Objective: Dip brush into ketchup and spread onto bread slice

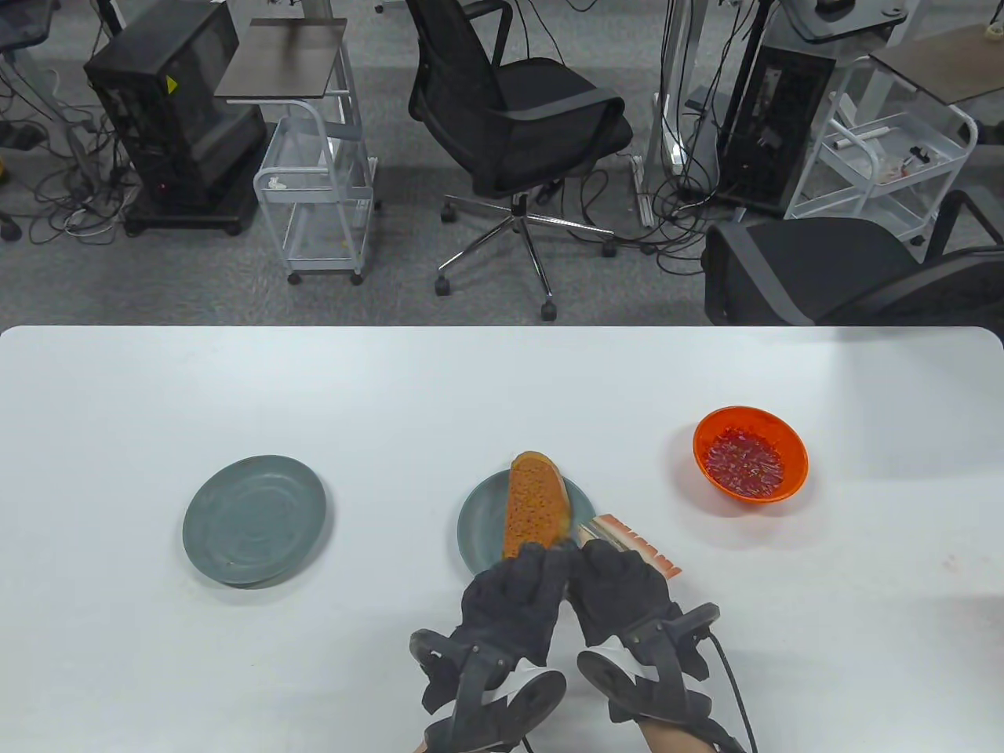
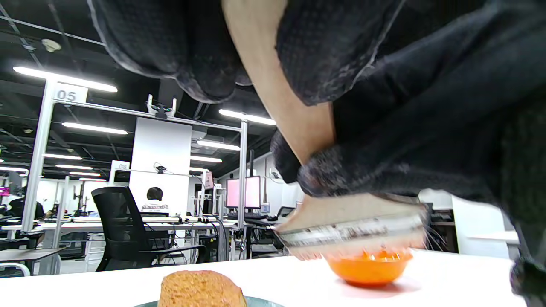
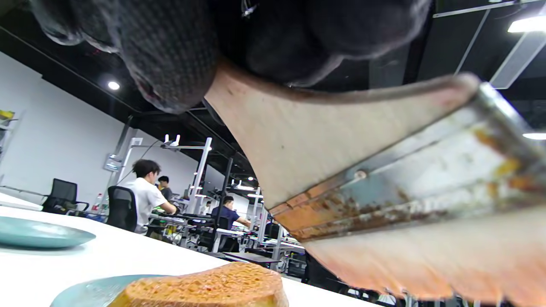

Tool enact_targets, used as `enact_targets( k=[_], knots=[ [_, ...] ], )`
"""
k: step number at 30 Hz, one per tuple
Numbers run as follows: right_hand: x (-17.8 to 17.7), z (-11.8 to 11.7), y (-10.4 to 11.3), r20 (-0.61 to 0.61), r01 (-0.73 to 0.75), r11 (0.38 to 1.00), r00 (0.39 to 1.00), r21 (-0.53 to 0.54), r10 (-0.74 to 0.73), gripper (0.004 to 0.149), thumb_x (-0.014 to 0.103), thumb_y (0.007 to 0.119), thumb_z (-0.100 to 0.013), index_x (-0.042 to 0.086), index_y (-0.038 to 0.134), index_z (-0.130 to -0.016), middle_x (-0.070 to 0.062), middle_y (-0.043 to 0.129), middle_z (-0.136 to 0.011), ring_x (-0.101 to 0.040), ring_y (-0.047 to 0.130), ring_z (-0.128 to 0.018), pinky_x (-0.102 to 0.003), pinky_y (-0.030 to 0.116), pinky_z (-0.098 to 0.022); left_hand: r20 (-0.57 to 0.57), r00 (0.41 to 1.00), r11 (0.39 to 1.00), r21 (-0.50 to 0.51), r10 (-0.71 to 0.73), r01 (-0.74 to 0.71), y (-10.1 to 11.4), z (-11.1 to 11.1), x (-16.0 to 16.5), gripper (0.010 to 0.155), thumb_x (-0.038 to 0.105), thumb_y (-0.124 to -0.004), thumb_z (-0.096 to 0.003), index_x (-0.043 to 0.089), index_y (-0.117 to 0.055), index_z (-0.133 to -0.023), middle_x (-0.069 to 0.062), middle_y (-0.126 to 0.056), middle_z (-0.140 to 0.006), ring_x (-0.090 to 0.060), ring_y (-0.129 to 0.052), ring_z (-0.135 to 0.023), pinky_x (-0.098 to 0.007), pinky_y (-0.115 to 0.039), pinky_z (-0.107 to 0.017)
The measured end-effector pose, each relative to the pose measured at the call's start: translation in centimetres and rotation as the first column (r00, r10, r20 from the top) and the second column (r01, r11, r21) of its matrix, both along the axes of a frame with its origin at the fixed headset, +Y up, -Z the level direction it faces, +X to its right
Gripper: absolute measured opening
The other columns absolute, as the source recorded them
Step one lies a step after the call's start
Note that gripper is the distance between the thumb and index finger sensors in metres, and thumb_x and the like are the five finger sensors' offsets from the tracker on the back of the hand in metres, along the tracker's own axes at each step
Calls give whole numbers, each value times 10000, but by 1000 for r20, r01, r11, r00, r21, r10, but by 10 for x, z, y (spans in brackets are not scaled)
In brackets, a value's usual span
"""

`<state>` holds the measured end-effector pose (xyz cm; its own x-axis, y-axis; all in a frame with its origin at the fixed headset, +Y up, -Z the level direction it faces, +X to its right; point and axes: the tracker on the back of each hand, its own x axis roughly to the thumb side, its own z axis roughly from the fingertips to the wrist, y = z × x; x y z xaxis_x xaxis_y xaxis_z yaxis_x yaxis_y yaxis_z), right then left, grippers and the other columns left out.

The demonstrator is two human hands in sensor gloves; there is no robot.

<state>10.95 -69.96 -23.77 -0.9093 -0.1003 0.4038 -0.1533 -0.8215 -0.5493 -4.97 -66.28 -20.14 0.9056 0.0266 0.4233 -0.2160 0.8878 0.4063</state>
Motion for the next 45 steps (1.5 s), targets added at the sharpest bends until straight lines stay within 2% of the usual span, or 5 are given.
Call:
enact_targets(
  k=[9,22,33,38,45],
  knots=[
    [29,-5,1,-16,242,970,970,-6,-242,434,331,852,-538,147,830,-931,-192,850,-815,-205,961,-404,-292,905,-243,-192,981,989,-144,7,-35,5,-20,-78,743,472,-852,-540,237,-496,-1148,-104,-518,-1194,-439,-553,-1098,-653,-448,-727],
    [62,-14,-5,78,505,862,862,-44,-501,474,298,852,-543,15,807,-921,-263,904,-726,-209,1057,-366,-303,981,-213,-424,903,903,-411,-67,-126,-70,-58,-158,833,544,-833,-521,206,-420,-1160,-123,-449,-1210,-432,-350,-1134,-634,-306,-729],
    [152,-54,41,221,819,573,554,27,-802,479,292,823,-567,-25,797,-925,-298,895,-729,-244,1073,-400,-336,981,-248,-408,911,875,-461,-59,-150,-81,-65,-168,832,546,-825,-525,195,-416,-1159,-120,-441,-1209,-432,-341,-1128,-624,-294,-724],
    [203,-84,61,334,817,561,496,134,-802,479,291,826,-568,-32,796,-921,-298,902,-717,-231,1081,-391,-320,985,-239,-406,912,861,-483,-60,-159,-86,-68,-172,827,537,-828,-528,189,-422,-1158,-123,-441,-1209,-435,-336,-1126,-624,-286,-723],
    [232,-130,46,474,827,536,409,168,-780,482,273,818,-573,-61,787,-918,-319,898,-712,-247,1089,-401,-327,991,-246,-406,911,844,-509,-64,-167,-91,-72,-173,824,535,-827,-529,178,-430,-1156,-129,-445,-1204,-438,-340,-1121,-621,-289,-719]
  ],
)
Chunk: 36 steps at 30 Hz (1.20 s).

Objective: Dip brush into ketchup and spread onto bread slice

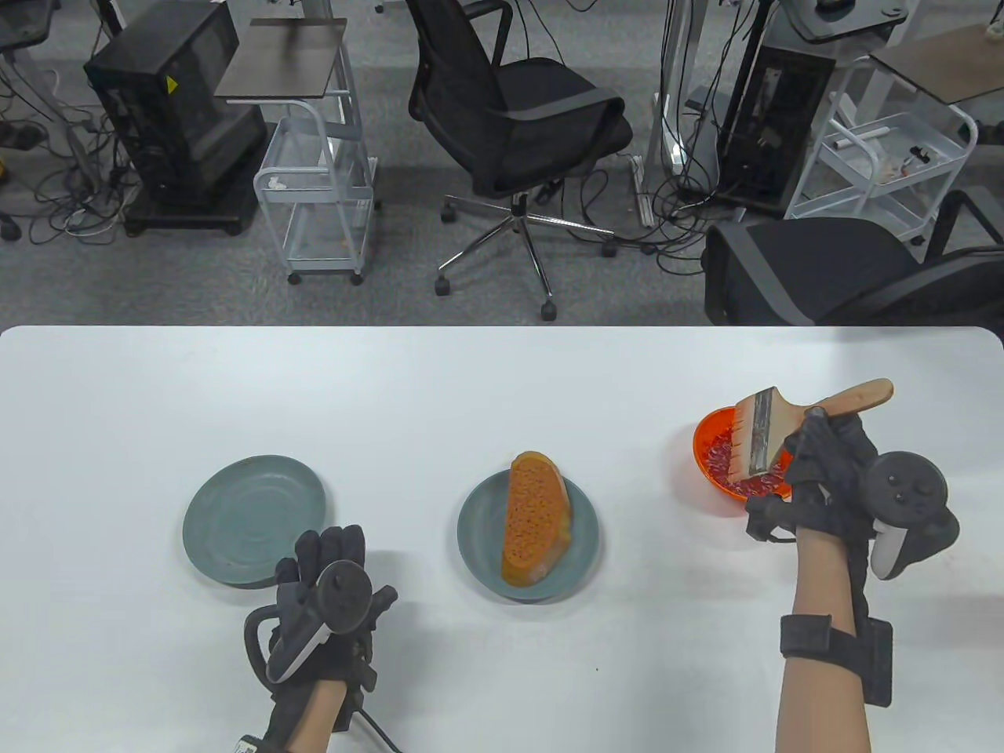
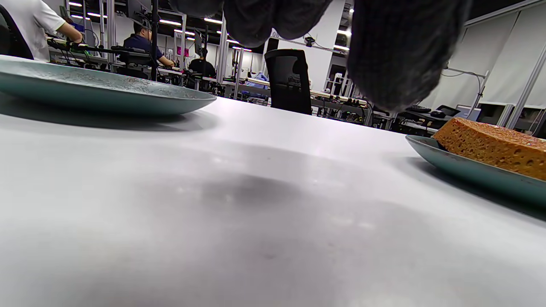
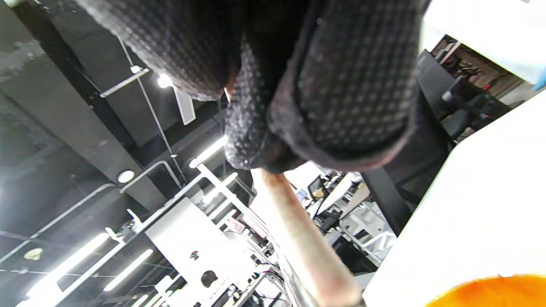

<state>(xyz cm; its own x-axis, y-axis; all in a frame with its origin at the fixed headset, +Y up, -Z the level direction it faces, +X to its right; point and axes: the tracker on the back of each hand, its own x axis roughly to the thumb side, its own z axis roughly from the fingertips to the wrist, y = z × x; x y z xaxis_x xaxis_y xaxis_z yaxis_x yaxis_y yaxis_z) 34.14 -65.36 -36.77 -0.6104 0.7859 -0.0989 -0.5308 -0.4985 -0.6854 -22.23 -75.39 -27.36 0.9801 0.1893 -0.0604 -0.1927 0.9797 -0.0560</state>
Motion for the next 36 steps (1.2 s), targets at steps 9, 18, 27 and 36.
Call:
enact_targets(
  k=[9,18,27,36],
  knots=[
    [3,-27,-35,63,-30,994,997,-106,37,484,262,818,-570,-81,786,-909,-333,902,-700,-256,1108,-408,-319,1007,-245,8,1000,1000,-15,-8,8,-2,0,2,816,535,-822,-533,176,-434,-1155,-132,-450,-1202,-440,-341,-1117,-621,-292,-715],
    [-3,-36,-48,74,-63,988,995,-140,74,484,263,818,-569,-85,790,-904,-331,909,-689,-250,1113,-402,-309,1011,-241,25,1000,1000,-25,-16,17,-3,0,5,812,533,-816,-537,171,-433,-1155,-134,-448,-1201,-443,-335,-1115,-621,-294,-714],
    [-6,-37,-47,77,-87,984,992,-155,100,484,257,822,-566,-93,793,-900,-337,910,-685,-257,1115,-396,-312,1011,-237,26,1000,999,-41,-14,15,-4,0,6,809,529,-814,-539,168,-434,-1154,-138,-446,-1200,-448,-329,-1112,-621,-296,-713],
    [-12,-31,-35,55,-138,984,988,-112,145,482,263,820,-567,-75,791,-909,-334,904,-703,-263,1110,-408,-319,1008,-244,29,1000,999,-45,-10,11,-5,0,6,809,530,-810,-541,166,-429,-1154,-141,-441,-1200,-449,-325,-1111,-618,-296,-714]
  ],
)
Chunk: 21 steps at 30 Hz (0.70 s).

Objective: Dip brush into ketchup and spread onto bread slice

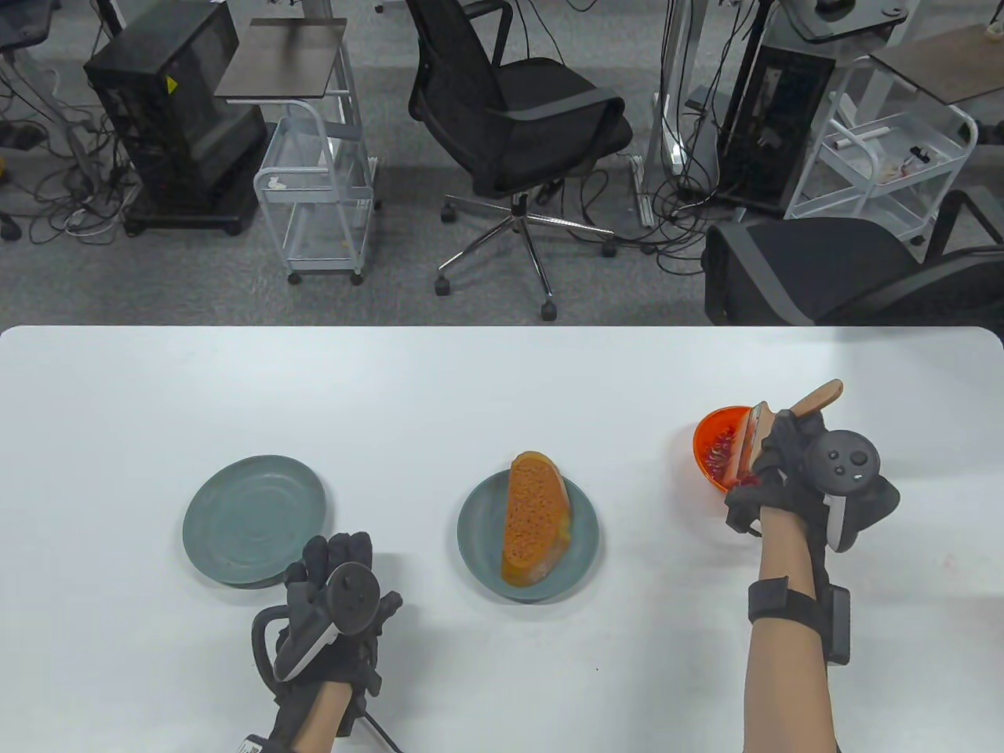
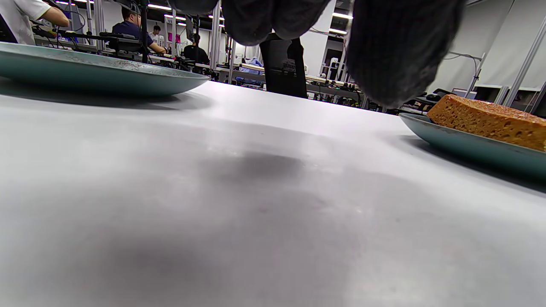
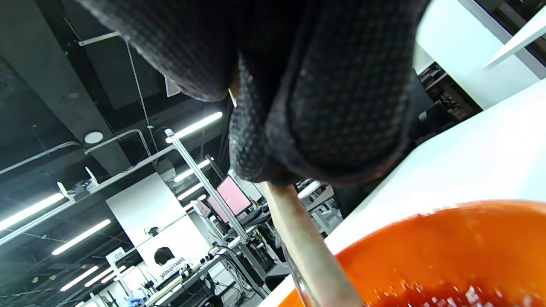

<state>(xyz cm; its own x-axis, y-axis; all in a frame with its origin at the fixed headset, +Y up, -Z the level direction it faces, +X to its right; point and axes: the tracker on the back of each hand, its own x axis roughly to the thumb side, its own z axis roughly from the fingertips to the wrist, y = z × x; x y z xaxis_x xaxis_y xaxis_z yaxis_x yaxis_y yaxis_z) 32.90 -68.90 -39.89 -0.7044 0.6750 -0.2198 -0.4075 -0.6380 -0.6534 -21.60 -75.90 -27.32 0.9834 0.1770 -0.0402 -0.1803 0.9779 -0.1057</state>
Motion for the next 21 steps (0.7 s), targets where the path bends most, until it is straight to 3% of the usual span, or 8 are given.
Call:
enact_targets(
  k=[6,11,16,21],
  knots=[
    [1,19,28,-41,31,993,999,116,-26,482,264,817,-568,-73,787,-911,-332,899,-708,-265,1107,-411,-320,1006,-247,25,1000,1000,10,12,-12,1,0,3,806,526,-809,-541,159,-431,-1151,-147,-442,-1195,-446,-332,-1104,-602,-306,-714],
    [-30,39,41,-221,171,963,967,210,-124,484,256,825,-566,-97,795,-896,-346,910,-680,-259,1116,-398,-311,1013,-230,99,993,998,6,69,-70,5,-6,23,796,515,-807,-547,145,-440,-1149,-157,-455,-1188,-452,-356,-1095,-588,-323,-712],
    [-94,50,21,-403,361,919,873,156,-275,484,253,828,-565,-103,798,-891,-348,916,-670,-253,1123,-392,-299,1019,-224,222,968,991,-82,119,-103,-3,-24,60,769,491,-799,-554,153,-440,-1142,-148,-463,-1181,-443,-379,-1087,-571,-346,-712],
    [-155,56,-6,-503,379,921,815,85,-289,485,257,828,-563,-100,798,-891,-344,917,-673,-250,1126,-394,-294,1023,-226,279,950,980,-172,144,-98,-15,-27,84,732,495,-767,-567,187,-444,-1147,-145,-428,-1187,-446,-338,-1087,-581,-316,-706]
  ],
)
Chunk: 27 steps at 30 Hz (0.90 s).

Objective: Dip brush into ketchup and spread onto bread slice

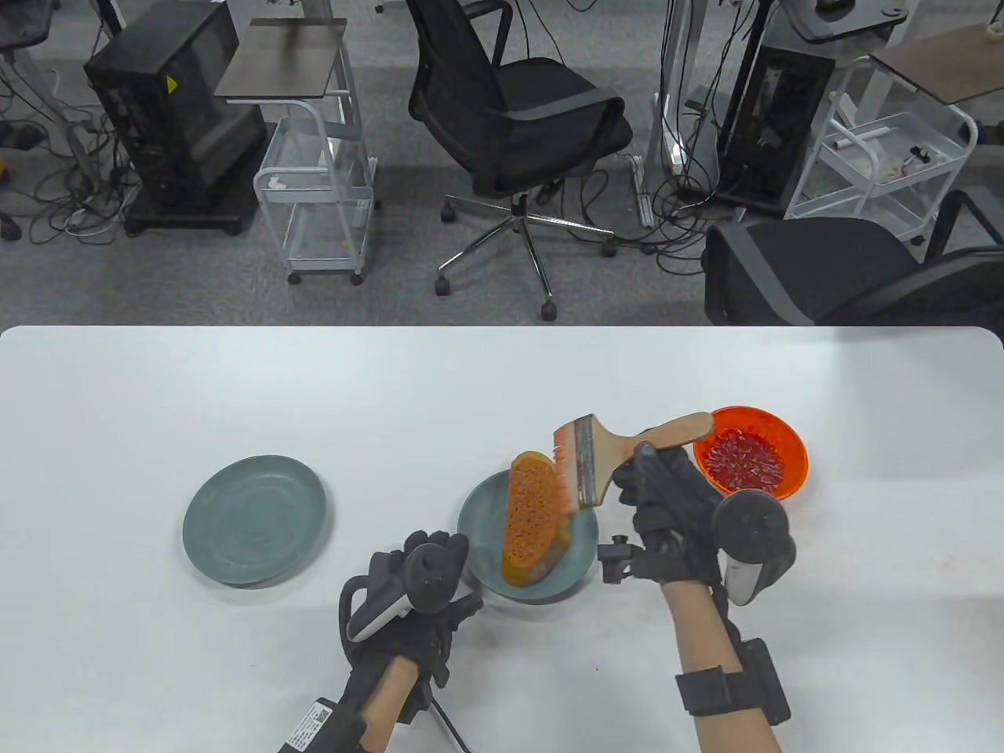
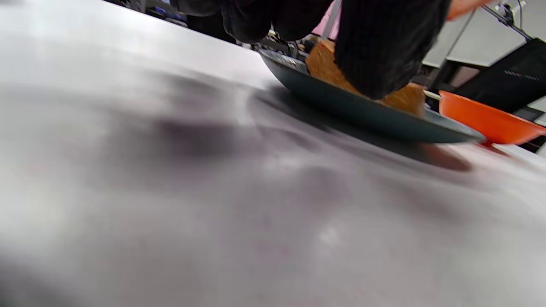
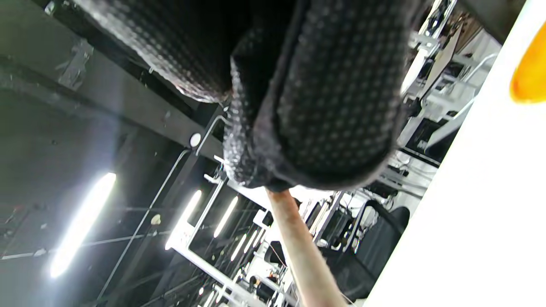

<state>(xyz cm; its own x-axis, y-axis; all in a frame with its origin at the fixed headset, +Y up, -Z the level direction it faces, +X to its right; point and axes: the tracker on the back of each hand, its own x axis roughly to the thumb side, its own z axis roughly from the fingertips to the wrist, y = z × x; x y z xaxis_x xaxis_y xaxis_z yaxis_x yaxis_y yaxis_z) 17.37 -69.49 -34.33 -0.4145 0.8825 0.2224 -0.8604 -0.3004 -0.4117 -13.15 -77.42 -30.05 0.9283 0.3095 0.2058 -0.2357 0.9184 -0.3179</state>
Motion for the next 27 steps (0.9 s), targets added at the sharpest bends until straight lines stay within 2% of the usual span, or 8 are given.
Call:
enact_targets(
  k=[5,10,12,15,16,19,23,27],
  knots=[
    [-30,1,-20,-8,-53,998,999,-16,53,485,246,829,-561,-114,797,-884,-355,916,-664,-261,1130,-388,-294,1028,-223,29,999,999,-34,-24,25,-8,5,3,704,503,-741,-576,233,-442,-1153,-145,-389,-1196,-456,-298,-1088,-596,-289,-703],
    [-29,-2,-33,14,-113,993,993,-29,113,489,245,829,-557,-128,798,-871,-356,922,-647,-249,1137,-376,-283,1033,-211,30,1000,999,-37,-10,11,-11,6,1,646,482,-692,-600,239,-444,-1145,-122,-418,-1193,-447,-301,-1085,-598,-294,-701],
    [-27,1,-31,45,-143,990,989,16,142,489,235,833,-554,-140,800,-865,-365,919,-637,-258,1131,-370,-297,1024,-208,38,999,998,-52,-17,19,-11,6,2,653,487,-685,-602,232,-427,-1146,-118,-418,-1194,-448,-300,-1085,-599,-295,-701],
    [-22,5,-19,148,-343,934,934,99,327,489,248,828,-552,-132,805,-859,-348,930,-627,-228,1138,-359,-273,1032,-200,43,999,998,-55,-29,31,-11,6,2,661,488,-678,-605,225,-410,-1148,-119,-409,-1196,-448,-289,-1087,-600,-290,-702],
    [-20,6,-17,159,-363,925,925,110,344,487,251,825,-554,-129,804,-859,-343,931,-629,-222,1139,-362,-267,1033,-202,44,999,998,-53,-29,32,-11,6,3,659,488,-677,-605,226,-408,-1147,-119,-409,-1195,-447,-291,-1087,-600,-292,-703],
    [-23,8,-20,115,-252,961,964,111,239,489,257,821,-556,-122,799,-865,-342,926,-638,-224,1138,-370,-266,1034,-209,46,998,997,-64,-30,33,-13,7,2,669,491,-671,-606,229,-378,-1148,-119,-402,-1197,-451,-292,-1085,-601,-294,-702],
    [-33,6,-39,22,21,1000,1000,-14,-21,486,242,826,-557,-135,798,-863,-356,921,-636,-242,1134,-369,-280,1030,-208,48,999,996,-86,-20,24,-15,8,2,687,491,-667,-608,229,-330,-1146,-117,-387,-1198,-461,-299,-1083,-606,-298,-701],
    [-29,2,-51,35,48,993,998,-112,-44,486,242,824,-557,-132,798,-867,-356,920,-643,-247,1134,-373,-281,1031,-212,45,999,995,-101,-8,13,-16,9,2,687,487,-666,-610,236,-316,-1145,-112,-377,-1200,-471,-311,-1083,-612,-304,-701]
  ],
)
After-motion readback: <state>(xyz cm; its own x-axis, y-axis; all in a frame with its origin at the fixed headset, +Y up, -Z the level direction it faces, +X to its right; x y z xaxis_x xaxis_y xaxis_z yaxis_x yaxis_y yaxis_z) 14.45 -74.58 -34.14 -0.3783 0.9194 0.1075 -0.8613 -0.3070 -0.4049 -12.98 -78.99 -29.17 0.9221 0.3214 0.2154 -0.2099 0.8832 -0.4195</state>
